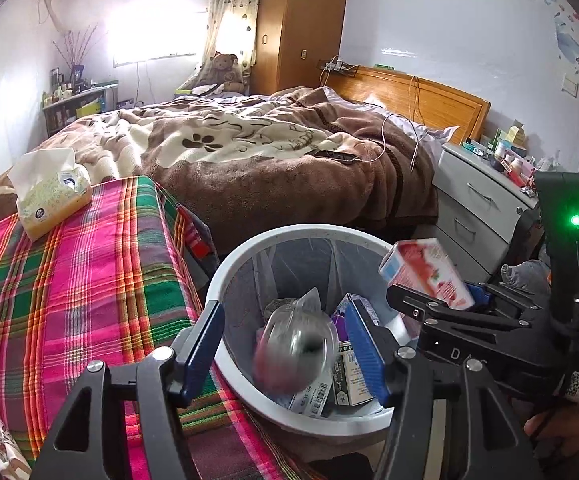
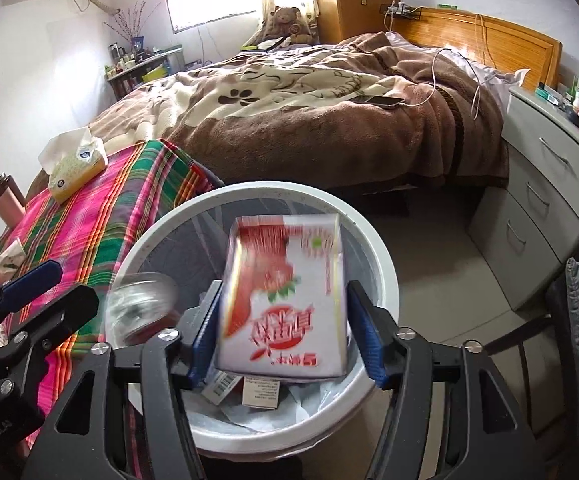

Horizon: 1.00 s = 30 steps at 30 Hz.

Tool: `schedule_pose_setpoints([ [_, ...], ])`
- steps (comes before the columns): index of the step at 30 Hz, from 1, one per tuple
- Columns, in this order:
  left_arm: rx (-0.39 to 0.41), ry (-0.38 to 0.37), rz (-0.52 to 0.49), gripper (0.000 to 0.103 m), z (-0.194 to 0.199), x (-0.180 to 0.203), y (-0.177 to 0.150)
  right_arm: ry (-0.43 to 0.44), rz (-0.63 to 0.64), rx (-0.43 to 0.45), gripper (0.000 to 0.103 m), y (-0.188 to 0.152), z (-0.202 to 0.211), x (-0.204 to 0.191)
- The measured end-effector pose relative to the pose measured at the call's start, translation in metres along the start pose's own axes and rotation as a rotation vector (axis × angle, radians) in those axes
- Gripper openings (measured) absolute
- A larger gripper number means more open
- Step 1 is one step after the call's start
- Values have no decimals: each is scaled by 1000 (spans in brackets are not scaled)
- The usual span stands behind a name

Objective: Collect trash
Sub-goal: 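Open both grippers to drop the milk carton and red can into the bin, then withdraw both tools from the bin back over the plaid cloth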

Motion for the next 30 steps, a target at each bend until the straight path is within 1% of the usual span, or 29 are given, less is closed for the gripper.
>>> schedule_pose_setpoints([
  [1, -1, 0, 3, 62, 1, -1, -1, -2, -2, 5, 72, 0, 1, 0],
  [8, 13, 6, 13, 62, 11, -7, -1, -6, -11, 25, 72, 1, 7, -1],
  [15, 28, 19, 27, 62, 26, -19, -5, 9, -9, 49, 72, 0, 13, -9],
  [19, 56, 46, 30, 62, 39, -29, -7, 34, 0, 71, 72, -1, 18, -18],
  [23, 67, 52, 55, 62, 52, -45, -10, 63, 8, 92, 72, -3, 22, -28],
  [30, 84, 96, 96, 63, 70, -75, -18, 107, 39, 94, 72, -9, 20, -55],
])
Point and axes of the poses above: each gripper's, at about its wrist camera, not at the fingertips, and z roughly against the way its jaws point, x to its right, y to its top, the point moved 1 cm from there along -z, roughly the way its jaws point, and after that the axes turned 9 degrees about y, right-handed, at the moved point
